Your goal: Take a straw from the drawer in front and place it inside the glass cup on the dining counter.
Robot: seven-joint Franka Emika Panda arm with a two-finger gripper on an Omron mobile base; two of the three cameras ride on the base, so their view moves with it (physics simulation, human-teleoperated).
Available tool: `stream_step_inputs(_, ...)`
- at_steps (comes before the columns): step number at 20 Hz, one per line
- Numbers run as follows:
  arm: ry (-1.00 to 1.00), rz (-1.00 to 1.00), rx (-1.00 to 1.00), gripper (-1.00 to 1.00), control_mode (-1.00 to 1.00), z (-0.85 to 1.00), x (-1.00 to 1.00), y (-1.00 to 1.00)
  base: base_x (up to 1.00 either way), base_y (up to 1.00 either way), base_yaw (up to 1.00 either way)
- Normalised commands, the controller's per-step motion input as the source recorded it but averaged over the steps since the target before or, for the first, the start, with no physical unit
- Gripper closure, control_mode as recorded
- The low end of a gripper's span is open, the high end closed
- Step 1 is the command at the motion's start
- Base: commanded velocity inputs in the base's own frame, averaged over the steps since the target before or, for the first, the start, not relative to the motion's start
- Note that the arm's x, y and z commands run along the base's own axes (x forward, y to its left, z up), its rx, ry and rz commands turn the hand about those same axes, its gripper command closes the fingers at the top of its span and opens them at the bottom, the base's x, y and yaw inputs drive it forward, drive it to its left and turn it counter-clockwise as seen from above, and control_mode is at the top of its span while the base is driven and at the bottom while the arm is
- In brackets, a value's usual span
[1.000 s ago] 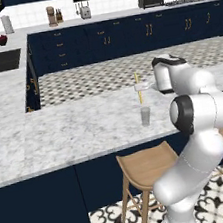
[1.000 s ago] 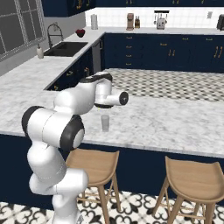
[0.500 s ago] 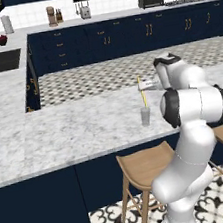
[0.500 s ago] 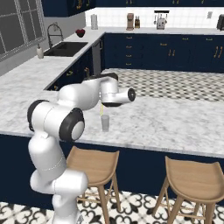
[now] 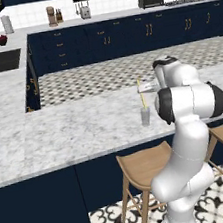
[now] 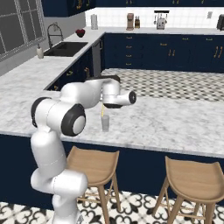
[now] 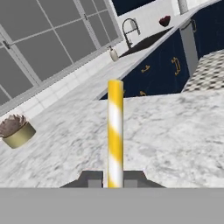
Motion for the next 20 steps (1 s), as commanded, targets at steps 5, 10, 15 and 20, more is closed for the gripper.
stream_step_inputs(5,-0.02,0.0,0.0,1.0,-1.0,-0.19,0.25,0.0,0.0,0.0,0.0)
stream_step_inputs(10,0.0,0.0,0.0,1.0,-1.0,-0.13,0.15,0.0,0.0,0.0,0.0)
stream_step_inputs(15,0.0,0.0,0.0,1.0,-1.0,-0.03,0.37,0.0,0.0,0.0,0.0)
stream_step_inputs(20,0.0,0.0,0.0,1.0,-1.0,-0.04,0.09,-0.02,0.0,0.0,0.0)
